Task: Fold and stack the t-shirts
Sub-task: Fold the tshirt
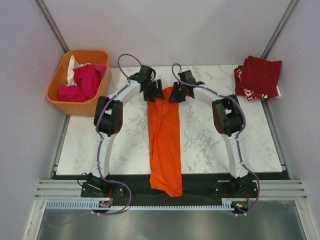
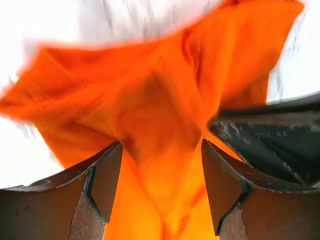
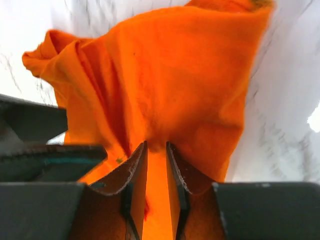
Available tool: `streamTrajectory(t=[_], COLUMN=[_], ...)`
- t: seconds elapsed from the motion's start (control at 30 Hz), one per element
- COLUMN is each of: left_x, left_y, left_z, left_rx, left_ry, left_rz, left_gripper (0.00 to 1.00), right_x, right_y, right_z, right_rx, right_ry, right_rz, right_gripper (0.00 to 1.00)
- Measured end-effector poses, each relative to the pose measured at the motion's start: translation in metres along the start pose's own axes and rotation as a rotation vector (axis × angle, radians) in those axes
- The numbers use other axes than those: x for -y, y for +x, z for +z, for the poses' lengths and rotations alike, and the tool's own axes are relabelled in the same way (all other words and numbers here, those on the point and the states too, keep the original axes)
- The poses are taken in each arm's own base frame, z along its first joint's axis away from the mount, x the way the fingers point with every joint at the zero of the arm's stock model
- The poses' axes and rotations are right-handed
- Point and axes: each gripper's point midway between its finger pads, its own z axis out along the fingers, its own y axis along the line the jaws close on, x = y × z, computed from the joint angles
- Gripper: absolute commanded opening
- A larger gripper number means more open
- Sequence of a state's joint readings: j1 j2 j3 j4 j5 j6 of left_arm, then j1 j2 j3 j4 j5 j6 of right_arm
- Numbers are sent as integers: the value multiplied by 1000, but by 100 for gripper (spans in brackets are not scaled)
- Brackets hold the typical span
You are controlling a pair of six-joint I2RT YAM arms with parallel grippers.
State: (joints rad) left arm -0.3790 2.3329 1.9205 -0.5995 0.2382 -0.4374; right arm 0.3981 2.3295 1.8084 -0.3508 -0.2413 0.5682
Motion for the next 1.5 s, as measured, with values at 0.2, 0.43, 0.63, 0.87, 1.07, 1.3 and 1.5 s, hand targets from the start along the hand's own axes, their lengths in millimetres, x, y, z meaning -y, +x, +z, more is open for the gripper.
streamTrajectory(t=[0.2,0.43,0.63,0.87,1.07,1.3,1.5], left_x=[-5,-17,-23,-16,10,48,45], left_y=[-46,-89,-108,-124,-132,-82,90], left_z=[19,30,30,19,-71,-245,-221], left_rx=[63,139,190,244,318,504,267], left_ry=[5,25,67,90,87,144,164], left_rz=[25,37,30,38,54,85,65], left_gripper=[72,79,96,100,100,99,98], right_x=[6,15,20,12,-30,-107,-94], right_y=[-36,-102,-146,-164,-168,-147,-11], right_z=[18,47,54,31,-77,-281,-292], right_rx=[41,154,274,351,421,673,540], right_ry=[-40,-116,-239,-275,-291,-434,-432], right_rz=[39,97,130,67,-17,-162,-188], right_gripper=[31,41,59,79,84,83,76])
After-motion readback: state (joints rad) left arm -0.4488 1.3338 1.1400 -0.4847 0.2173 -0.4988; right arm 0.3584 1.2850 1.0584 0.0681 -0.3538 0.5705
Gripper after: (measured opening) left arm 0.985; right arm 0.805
